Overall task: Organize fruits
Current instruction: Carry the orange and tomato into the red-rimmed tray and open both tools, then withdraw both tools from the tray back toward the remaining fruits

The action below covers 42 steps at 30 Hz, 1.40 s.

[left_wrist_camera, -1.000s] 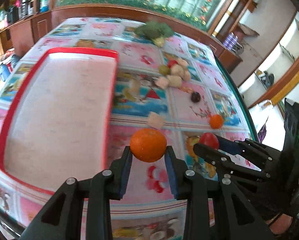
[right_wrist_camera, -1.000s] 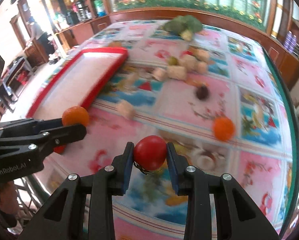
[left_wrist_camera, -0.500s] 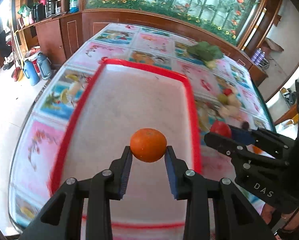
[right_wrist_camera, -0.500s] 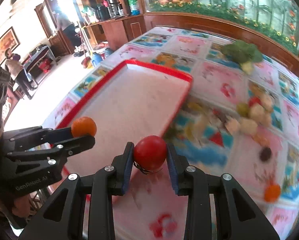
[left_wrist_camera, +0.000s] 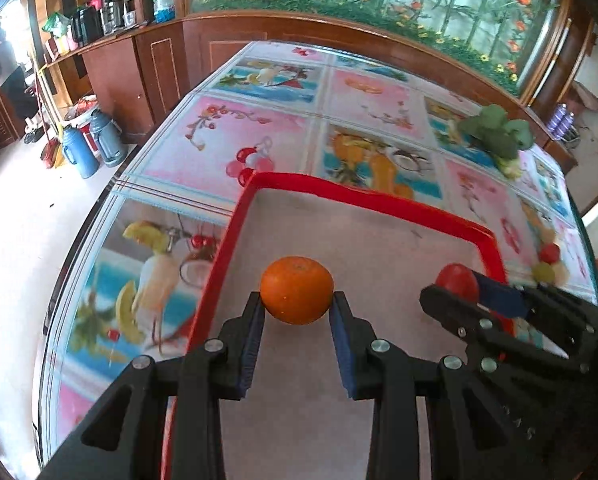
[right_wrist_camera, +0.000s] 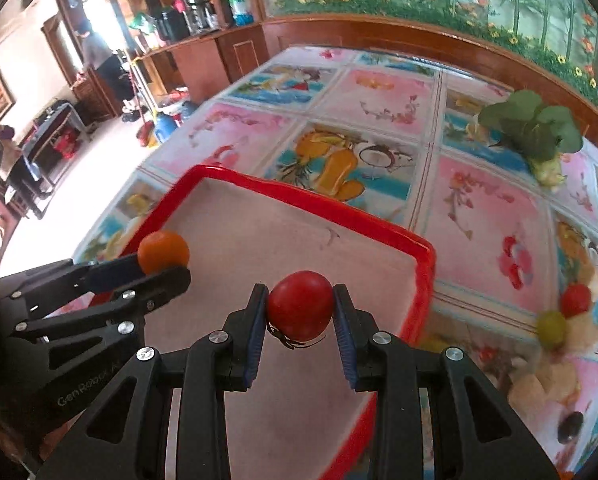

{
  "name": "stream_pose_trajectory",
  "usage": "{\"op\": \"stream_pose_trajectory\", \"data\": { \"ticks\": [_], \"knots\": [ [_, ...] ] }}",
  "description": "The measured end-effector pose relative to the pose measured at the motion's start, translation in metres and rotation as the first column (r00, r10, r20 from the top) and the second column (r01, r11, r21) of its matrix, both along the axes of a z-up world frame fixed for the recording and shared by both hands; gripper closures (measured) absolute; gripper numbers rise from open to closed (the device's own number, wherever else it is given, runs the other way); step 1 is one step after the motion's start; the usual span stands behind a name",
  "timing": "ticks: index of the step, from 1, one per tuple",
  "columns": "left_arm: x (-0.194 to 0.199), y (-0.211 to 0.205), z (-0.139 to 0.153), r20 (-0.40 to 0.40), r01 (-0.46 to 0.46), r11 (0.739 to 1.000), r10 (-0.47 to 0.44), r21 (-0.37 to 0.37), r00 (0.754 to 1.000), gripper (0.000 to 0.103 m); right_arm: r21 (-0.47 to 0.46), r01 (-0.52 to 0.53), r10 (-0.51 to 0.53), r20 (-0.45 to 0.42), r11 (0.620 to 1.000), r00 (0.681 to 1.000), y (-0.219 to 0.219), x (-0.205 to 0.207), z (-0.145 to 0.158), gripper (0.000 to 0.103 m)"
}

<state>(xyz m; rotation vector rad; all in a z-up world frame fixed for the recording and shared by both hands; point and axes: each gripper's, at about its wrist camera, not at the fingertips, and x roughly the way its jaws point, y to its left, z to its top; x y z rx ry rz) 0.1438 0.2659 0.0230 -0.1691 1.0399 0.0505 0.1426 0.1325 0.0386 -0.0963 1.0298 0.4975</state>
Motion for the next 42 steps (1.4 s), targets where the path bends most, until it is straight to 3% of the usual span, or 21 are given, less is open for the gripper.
{"op": "stream_pose_trajectory", "data": {
  "ticks": [14, 17, 25, 35, 42],
  "knots": [
    [0.006, -0.004, -0.007, -0.026, -0.015, 0.999, 0.016, 0.048, 1.000, 0.064, -0.057, 0.006, -0.007, -0.013, 0.998, 1.000, 0.008, 0.010, -0.013, 0.069],
    [0.005, -0.005, -0.007, -0.033, -0.025, 0.998, 0.028, 0.065, 0.999, 0.055, -0.076, 0.001, -0.001, -0.001, 0.997, 1.000, 0.007, 0.008, -0.011, 0.064],
    [-0.011, -0.011, 0.002, -0.032, -0.051, 0.994, 0.055, 0.101, 0.998, 0.042, -0.076, -0.015, 0.017, 0.018, 0.997, 1.000, -0.004, -0.004, 0.004, 0.064],
    [-0.049, -0.035, 0.024, -0.015, -0.052, 0.990, 0.054, 0.131, 0.998, 0.030, -0.044, -0.049, 0.049, 0.008, 0.998, 0.999, -0.027, -0.050, 0.026, 0.064],
    [-0.092, -0.078, 0.037, 0.017, 0.001, 0.997, -0.002, 0.074, 1.000, 0.028, -0.040, -0.059, 0.059, -0.001, 0.997, 0.998, -0.062, -0.098, 0.038, 0.063]
  ]
}}
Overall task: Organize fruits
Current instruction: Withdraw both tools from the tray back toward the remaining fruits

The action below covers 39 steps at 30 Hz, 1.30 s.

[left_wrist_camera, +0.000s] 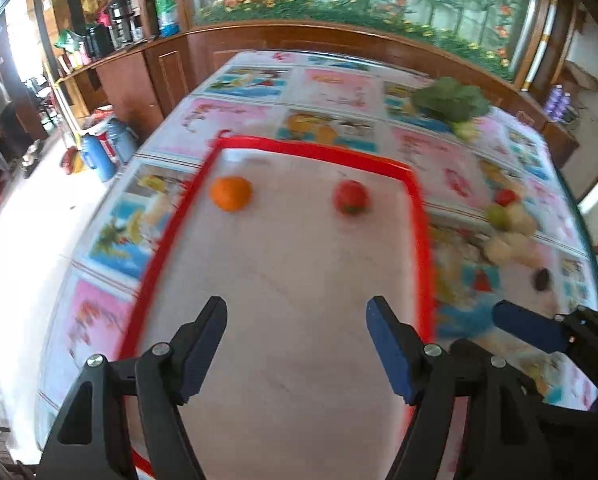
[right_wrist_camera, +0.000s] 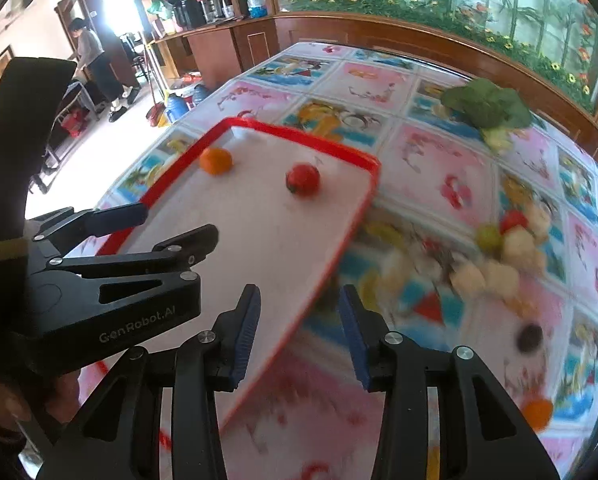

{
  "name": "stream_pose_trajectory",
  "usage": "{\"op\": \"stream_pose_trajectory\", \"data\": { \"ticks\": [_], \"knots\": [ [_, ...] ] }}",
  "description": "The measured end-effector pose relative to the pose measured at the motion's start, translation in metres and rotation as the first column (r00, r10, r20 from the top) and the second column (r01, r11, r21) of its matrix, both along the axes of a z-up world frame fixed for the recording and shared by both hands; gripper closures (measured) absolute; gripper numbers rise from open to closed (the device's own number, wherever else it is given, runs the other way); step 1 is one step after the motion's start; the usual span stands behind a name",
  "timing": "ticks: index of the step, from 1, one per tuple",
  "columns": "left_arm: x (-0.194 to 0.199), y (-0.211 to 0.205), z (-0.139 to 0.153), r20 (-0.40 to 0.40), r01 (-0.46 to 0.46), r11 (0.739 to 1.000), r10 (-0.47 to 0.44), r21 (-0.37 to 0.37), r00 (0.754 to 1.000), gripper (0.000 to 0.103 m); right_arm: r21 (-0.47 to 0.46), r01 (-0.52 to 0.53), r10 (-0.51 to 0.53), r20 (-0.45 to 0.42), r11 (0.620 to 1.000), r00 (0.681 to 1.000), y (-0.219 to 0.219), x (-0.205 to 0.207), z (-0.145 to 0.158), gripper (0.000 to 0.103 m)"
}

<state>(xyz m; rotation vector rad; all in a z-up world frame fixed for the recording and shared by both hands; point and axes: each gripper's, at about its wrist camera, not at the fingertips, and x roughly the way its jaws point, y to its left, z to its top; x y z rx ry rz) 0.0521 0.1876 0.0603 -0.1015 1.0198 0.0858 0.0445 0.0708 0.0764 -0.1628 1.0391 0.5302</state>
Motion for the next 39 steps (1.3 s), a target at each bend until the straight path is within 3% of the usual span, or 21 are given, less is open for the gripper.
{"op": "stream_pose_trajectory", "data": {
  "ticks": [9, 16, 21, 29, 33, 39],
  "knots": [
    [-0.039, -0.070, 0.007, 0.013, 0.114, 0.990, -0.113, -0.080, 0.993, 0.025, -0.006, 0.045, -0.045, 0.008, 0.999, 0.999, -0.064, -0.055, 0.007, 0.062],
    [-0.052, -0.117, -0.003, -0.015, 0.179, 0.979, -0.181, -0.096, 0.983, 0.024, -0.023, 0.092, -0.091, 0.022, 0.996, 0.996, -0.111, -0.082, 0.000, 0.060],
    [-0.056, -0.138, -0.015, -0.047, 0.207, 0.977, -0.210, -0.058, 0.977, 0.024, 0.028, 0.183, -0.182, -0.032, 0.983, 0.983, -0.156, -0.084, -0.013, 0.059],
    [-0.054, -0.153, -0.028, -0.091, 0.220, 0.975, -0.222, -0.028, 0.971, 0.024, 0.019, 0.320, -0.318, -0.059, 0.947, 0.946, -0.220, -0.069, -0.031, 0.059],
    [-0.052, -0.156, -0.032, -0.104, 0.215, 0.976, -0.216, -0.019, 0.971, 0.024, 0.037, 0.353, -0.351, -0.045, 0.935, 0.935, -0.239, -0.054, -0.032, 0.058],
    [-0.050, -0.159, -0.035, -0.120, 0.205, 0.979, -0.205, -0.014, 0.971, 0.024, 0.075, 0.328, -0.323, -0.064, 0.942, 0.944, -0.237, -0.026, -0.041, 0.058]
  ]
}}
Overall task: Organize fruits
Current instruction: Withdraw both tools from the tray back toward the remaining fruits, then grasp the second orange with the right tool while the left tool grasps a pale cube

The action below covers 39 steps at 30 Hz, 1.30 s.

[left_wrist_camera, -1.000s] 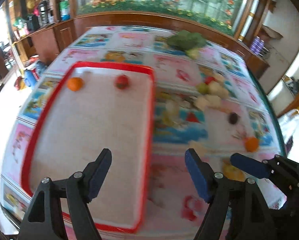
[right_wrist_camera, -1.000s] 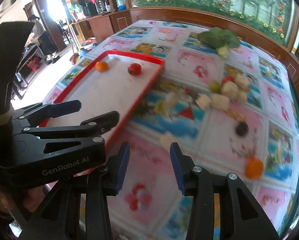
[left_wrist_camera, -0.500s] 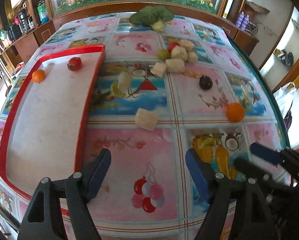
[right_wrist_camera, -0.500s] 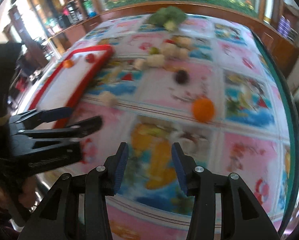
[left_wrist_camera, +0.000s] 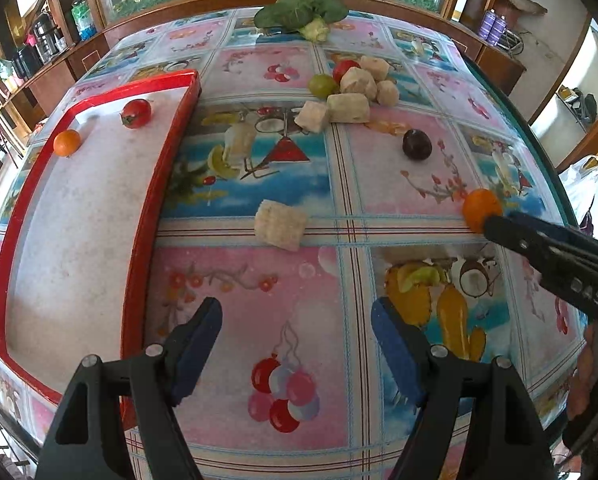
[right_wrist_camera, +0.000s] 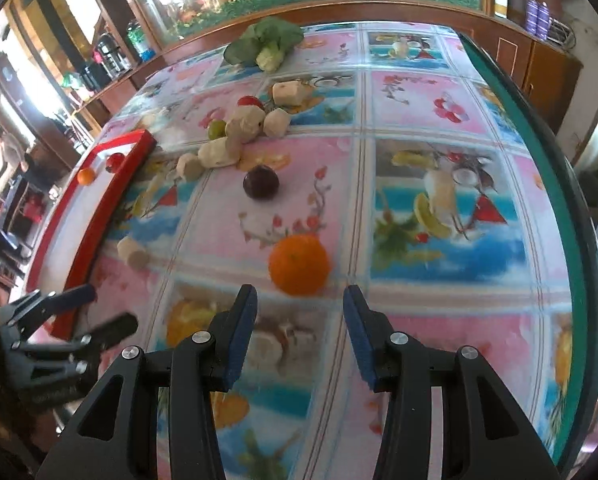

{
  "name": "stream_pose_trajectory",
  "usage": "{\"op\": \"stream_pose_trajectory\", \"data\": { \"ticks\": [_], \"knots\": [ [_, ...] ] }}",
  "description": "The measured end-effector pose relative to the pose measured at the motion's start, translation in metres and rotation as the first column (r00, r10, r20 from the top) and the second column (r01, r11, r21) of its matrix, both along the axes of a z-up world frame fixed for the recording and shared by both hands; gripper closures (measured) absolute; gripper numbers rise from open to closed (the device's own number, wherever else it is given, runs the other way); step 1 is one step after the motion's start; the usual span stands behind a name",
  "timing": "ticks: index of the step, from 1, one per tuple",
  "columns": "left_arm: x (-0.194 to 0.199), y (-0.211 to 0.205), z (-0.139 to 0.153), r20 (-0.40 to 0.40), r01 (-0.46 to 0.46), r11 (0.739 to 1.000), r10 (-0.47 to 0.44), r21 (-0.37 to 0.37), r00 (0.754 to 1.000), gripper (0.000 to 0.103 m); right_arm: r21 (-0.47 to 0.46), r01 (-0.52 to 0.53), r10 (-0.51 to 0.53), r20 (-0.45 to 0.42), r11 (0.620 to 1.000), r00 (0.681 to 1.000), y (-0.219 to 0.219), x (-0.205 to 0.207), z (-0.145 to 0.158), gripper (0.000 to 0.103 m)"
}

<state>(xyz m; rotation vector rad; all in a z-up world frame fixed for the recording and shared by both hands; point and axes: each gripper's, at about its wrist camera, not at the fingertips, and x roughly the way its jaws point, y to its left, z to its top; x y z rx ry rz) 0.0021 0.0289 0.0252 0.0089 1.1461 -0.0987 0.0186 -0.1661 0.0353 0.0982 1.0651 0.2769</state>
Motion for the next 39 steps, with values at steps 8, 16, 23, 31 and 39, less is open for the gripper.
{"op": "stream_pose_trajectory", "data": {
  "ticks": [8, 16, 23, 31, 39],
  "knots": [
    [0.017, 0.002, 0.002, -0.005, -0.028, 1.000, 0.028, 0.002, 1.000, 0.024, -0.066, -0.026, 0.026, -0.004, 0.998, 1.000, 0.012, 0.020, -0.016, 0.058],
    [0.058, 0.004, 0.006, 0.007, -0.074, 0.997, 0.074, -0.020, 0.997, 0.024, -0.046, -0.016, 0.017, 0.029, 0.999, 0.999, 0.002, 0.014, -0.015, 0.068],
    [0.110, -0.009, 0.005, 0.047, -0.019, 0.999, 0.017, 0.031, 0.999, 0.024, -0.043, 0.011, -0.009, 0.043, 0.999, 0.999, -0.018, 0.003, -0.007, 0.068],
    [0.138, -0.015, -0.010, 0.044, 0.031, 0.999, -0.032, 0.040, 0.998, 0.040, -0.003, 0.010, -0.010, 0.019, 1.000, 1.000, -0.022, 0.002, -0.009, 0.068],
    [0.134, -0.013, -0.007, 0.070, 0.069, 0.998, -0.069, 0.003, 0.995, 0.077, 0.000, 0.021, -0.021, 0.017, 1.000, 1.000, -0.022, 0.003, -0.010, 0.068]
  ]
}}
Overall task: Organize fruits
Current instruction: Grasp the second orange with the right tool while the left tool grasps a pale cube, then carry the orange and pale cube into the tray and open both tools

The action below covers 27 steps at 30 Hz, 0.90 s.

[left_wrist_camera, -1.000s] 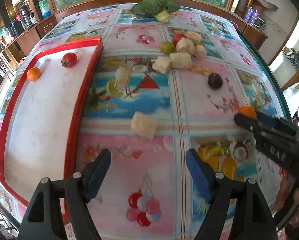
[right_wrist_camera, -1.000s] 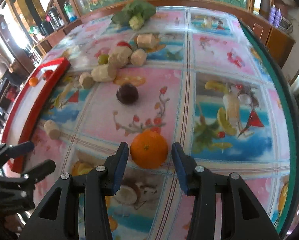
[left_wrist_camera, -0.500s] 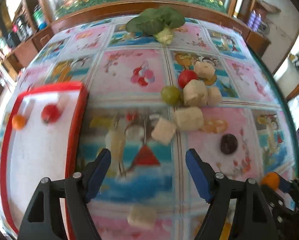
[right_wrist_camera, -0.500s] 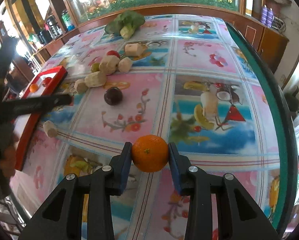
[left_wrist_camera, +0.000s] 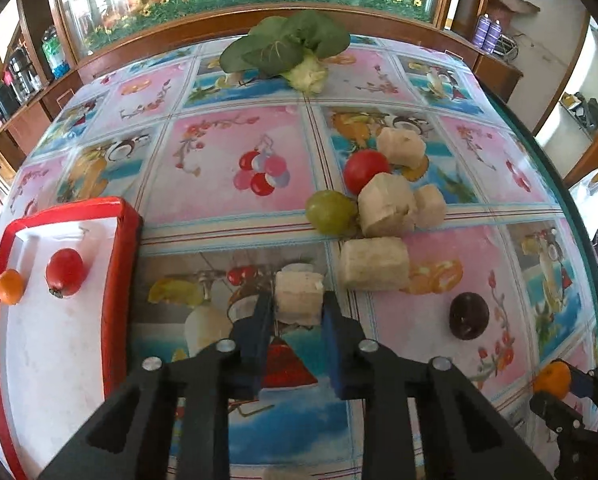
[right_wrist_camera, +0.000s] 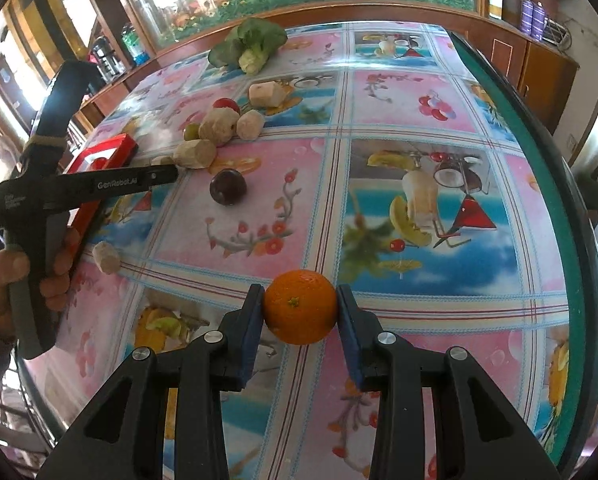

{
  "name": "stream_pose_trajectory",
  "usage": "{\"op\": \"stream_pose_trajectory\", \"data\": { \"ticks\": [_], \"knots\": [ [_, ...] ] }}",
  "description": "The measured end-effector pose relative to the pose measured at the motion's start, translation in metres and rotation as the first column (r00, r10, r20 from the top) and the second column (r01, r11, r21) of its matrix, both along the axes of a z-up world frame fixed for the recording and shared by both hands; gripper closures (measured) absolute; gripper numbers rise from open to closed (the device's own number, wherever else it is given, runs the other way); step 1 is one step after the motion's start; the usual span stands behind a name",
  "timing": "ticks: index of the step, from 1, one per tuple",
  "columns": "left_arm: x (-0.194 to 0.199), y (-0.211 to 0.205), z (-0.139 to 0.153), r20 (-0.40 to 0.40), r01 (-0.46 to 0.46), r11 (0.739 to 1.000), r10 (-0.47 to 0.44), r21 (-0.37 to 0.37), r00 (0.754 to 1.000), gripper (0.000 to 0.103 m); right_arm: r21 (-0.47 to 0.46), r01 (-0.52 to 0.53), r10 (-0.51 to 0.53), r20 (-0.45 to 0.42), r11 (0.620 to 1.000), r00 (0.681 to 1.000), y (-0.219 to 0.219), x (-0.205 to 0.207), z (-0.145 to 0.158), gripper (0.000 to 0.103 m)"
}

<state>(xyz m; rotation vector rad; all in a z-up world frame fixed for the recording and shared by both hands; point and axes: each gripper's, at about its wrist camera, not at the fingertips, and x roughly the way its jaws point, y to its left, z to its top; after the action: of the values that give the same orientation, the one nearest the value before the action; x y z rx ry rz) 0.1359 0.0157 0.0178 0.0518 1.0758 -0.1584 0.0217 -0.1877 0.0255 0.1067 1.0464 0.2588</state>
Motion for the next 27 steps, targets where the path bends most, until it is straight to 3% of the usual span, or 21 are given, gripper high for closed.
{"op": "stream_pose_trajectory", "data": {
  "ticks": [17, 27],
  "knots": [
    [-0.086, 0.008, 0.013, -0.038, 0.104, 0.986, -0.110, -0.128, 0.993, 0.077, -0.043, 0.014, -0.012, 0.035, 0.999, 0.999, 0.003, -0.028, 0.011, 0.068],
    [-0.121, 0.007, 0.005, -0.062, 0.133, 0.980, -0.143, -0.145, 0.988, 0.077, -0.081, 0.019, -0.017, 0.023, 0.997, 1.000, 0.011, -0.049, 0.005, 0.068]
  ]
}}
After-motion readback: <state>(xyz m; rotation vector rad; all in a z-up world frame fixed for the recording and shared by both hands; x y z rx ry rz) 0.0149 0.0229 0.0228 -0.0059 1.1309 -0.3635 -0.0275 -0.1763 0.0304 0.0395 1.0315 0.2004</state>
